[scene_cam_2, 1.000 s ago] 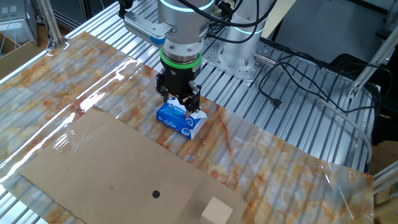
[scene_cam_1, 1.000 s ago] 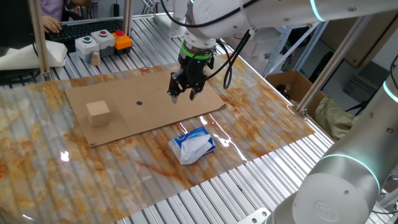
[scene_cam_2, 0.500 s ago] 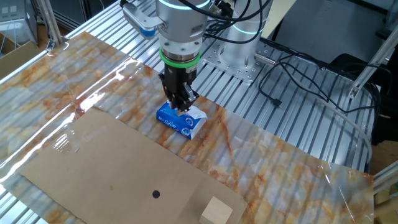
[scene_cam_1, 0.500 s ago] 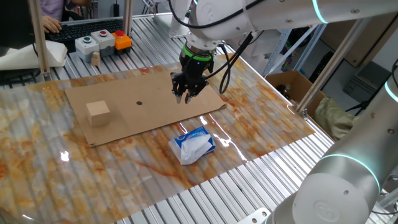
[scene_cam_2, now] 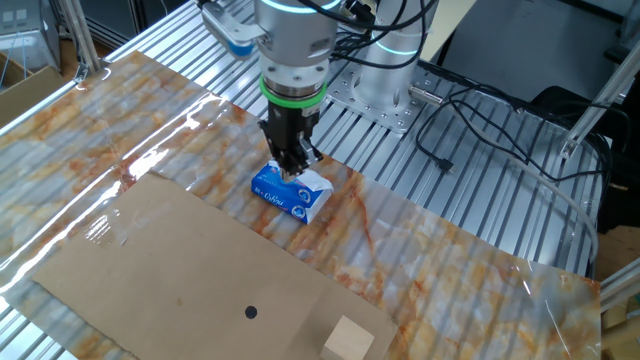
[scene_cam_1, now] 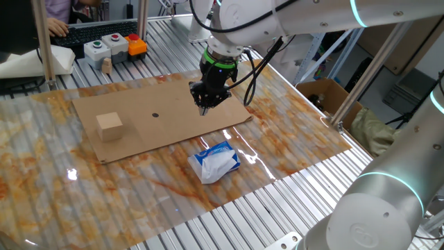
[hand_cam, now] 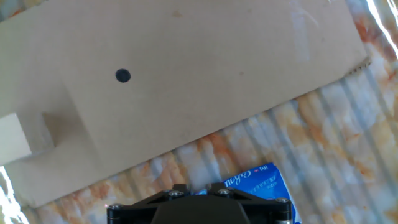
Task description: Grab the block and place it at the designated location
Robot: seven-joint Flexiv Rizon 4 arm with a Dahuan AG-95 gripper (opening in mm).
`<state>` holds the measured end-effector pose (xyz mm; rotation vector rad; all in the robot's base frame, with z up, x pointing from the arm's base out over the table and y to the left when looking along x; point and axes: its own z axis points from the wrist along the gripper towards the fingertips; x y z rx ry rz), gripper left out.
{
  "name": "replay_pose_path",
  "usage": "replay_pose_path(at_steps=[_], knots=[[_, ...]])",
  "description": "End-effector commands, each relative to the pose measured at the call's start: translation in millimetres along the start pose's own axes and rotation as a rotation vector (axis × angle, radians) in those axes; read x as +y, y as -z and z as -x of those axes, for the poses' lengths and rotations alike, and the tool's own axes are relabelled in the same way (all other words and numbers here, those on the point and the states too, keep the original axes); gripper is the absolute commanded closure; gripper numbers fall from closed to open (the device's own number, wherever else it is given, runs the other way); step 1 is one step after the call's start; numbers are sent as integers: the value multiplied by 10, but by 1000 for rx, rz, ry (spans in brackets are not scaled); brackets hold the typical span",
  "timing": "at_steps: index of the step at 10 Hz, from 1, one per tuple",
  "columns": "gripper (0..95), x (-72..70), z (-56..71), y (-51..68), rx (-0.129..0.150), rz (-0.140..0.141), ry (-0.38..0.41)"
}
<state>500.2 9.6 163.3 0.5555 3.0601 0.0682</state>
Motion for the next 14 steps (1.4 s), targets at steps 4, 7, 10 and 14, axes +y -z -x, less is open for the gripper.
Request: replay_pose_path(at_steps=[4,7,10,14], knots=[[950,273,28,97,6,-9,67],[950,502,17,122,4,-12,66],[950,815,93,177,-5,-52,49],[950,1002,198,192,2,-49,94]])
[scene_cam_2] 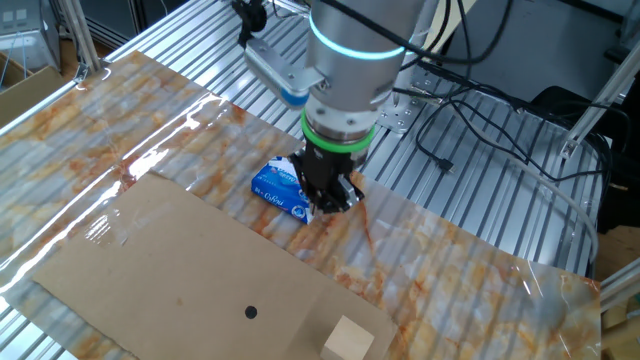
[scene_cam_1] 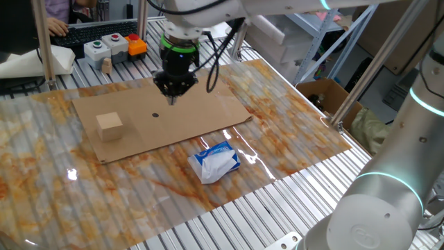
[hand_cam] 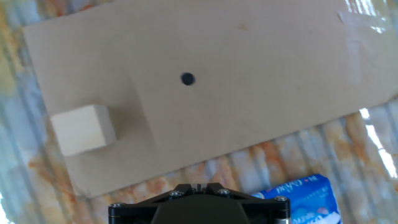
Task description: Grab the block and place it at the designated location
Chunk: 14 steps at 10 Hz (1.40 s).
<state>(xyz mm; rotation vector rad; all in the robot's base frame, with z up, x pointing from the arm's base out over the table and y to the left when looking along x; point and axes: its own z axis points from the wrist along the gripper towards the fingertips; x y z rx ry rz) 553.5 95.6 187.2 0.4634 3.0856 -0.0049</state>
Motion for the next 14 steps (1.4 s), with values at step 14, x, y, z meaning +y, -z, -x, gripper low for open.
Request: replay_pose_path(at_steps=[14], knots=[[950,213,44,-73,8,-3,10]])
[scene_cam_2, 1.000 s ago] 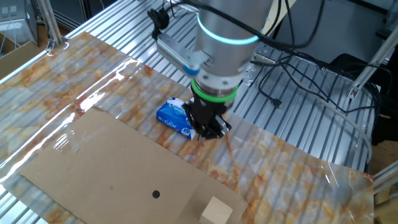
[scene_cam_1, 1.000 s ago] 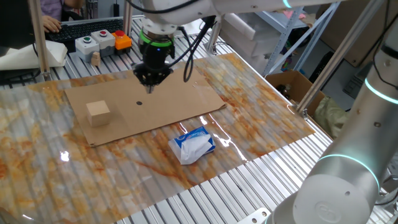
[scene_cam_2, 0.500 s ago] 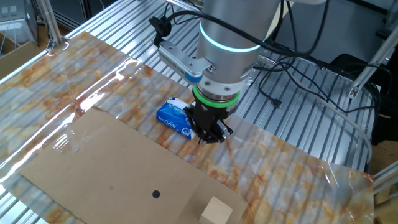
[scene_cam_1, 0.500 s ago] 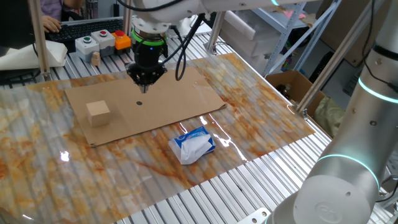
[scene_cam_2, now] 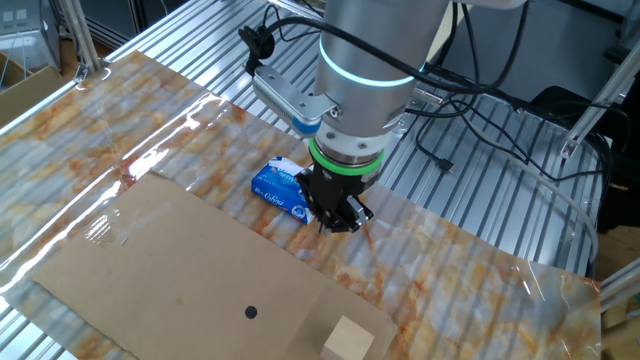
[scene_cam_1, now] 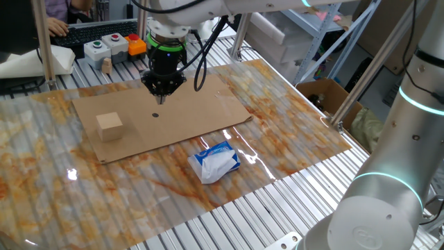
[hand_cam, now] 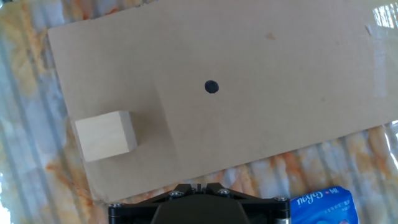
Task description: Grab the block and place it at the designated location
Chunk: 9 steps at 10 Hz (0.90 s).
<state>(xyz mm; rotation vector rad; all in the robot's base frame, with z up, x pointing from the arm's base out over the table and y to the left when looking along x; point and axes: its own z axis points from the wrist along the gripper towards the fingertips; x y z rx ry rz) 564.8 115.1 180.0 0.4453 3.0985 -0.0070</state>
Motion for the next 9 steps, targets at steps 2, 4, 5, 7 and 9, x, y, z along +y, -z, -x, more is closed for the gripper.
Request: replay_pose_path(at_steps=[2,4,5,7,9], knots=[[950,-7,-8,-2,-2,1,-6],[950,-7,-8,-2,-2,3,-8],[950,-7,-8,-2,-5,3,-24],[950,-7,-8,-2,-3,5,-22],[950,-7,-8,-2,-4,5,-22]])
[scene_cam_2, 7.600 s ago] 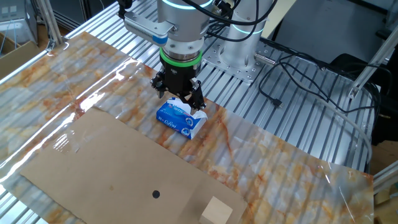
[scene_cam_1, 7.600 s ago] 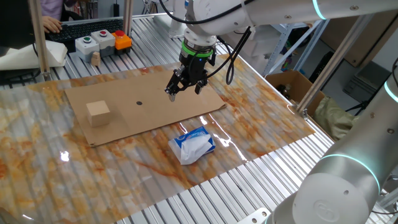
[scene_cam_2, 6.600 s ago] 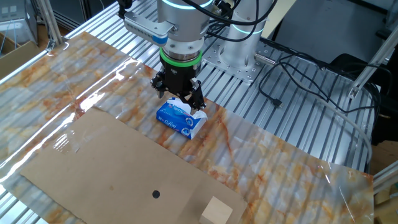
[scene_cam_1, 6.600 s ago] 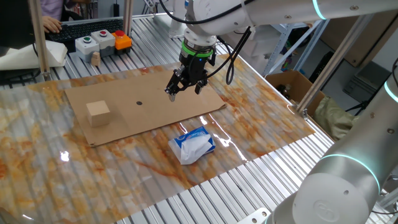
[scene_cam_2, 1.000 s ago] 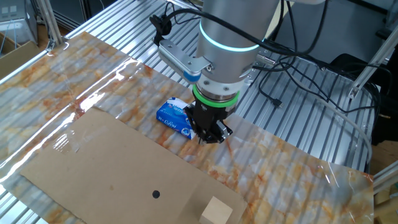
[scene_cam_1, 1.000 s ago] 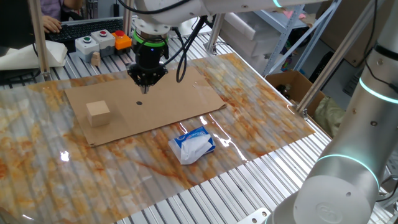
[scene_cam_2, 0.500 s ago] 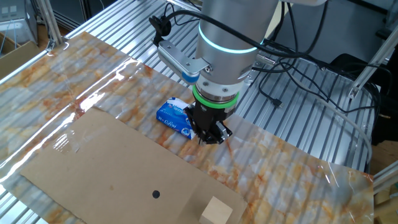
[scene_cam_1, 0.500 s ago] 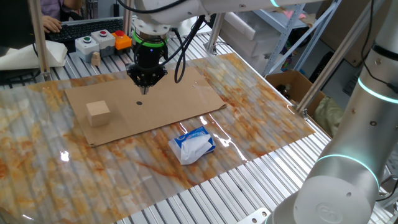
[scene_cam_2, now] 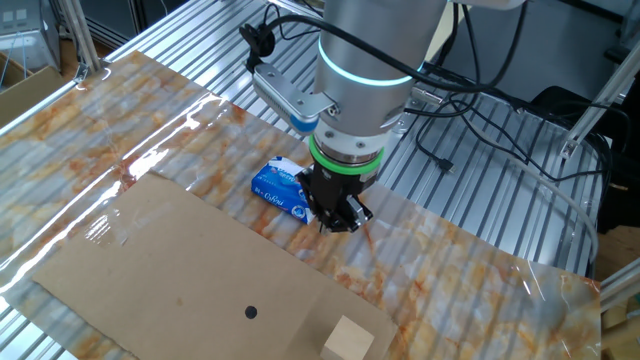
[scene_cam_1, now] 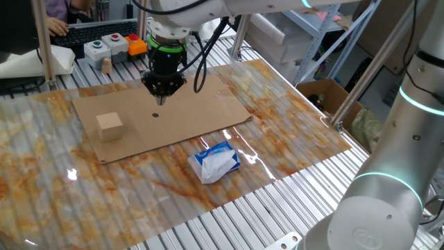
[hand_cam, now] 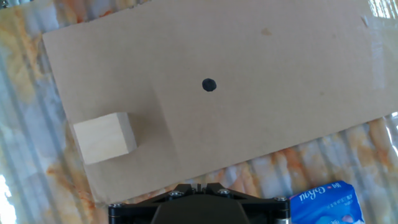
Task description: Grab the block and place it at the designated location
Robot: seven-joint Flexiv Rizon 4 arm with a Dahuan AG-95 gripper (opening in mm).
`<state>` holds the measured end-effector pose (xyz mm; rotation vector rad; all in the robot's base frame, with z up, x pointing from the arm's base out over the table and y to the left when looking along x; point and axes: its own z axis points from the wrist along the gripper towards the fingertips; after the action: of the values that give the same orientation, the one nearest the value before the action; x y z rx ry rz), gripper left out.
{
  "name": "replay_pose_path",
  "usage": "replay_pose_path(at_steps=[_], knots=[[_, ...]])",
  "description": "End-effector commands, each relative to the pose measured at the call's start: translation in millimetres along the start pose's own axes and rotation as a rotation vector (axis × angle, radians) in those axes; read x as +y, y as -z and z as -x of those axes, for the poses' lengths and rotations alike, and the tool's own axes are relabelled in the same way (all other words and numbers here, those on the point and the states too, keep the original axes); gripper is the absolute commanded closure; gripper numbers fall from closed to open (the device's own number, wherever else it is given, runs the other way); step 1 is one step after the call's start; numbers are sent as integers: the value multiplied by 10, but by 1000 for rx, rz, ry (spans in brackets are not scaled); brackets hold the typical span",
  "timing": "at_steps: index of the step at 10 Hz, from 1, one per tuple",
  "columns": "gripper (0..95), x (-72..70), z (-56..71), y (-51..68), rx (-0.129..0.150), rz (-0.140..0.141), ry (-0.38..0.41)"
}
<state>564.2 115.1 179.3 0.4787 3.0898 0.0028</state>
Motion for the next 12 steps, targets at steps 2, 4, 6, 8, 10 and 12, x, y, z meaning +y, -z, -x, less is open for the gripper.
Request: replay_pose_path(at_steps=[2,4,6,8,10,12], knots=[[950,-5,-2,5,0,-1,11],[950,-5,-2,5,-8,-22,-20],[950,-5,-2,5,-4,-70,30],[950,-5,-2,5,2,-63,159],[950,-5,-2,5,-7,-56,280],[950,-5,-2,5,-11,-45,360]])
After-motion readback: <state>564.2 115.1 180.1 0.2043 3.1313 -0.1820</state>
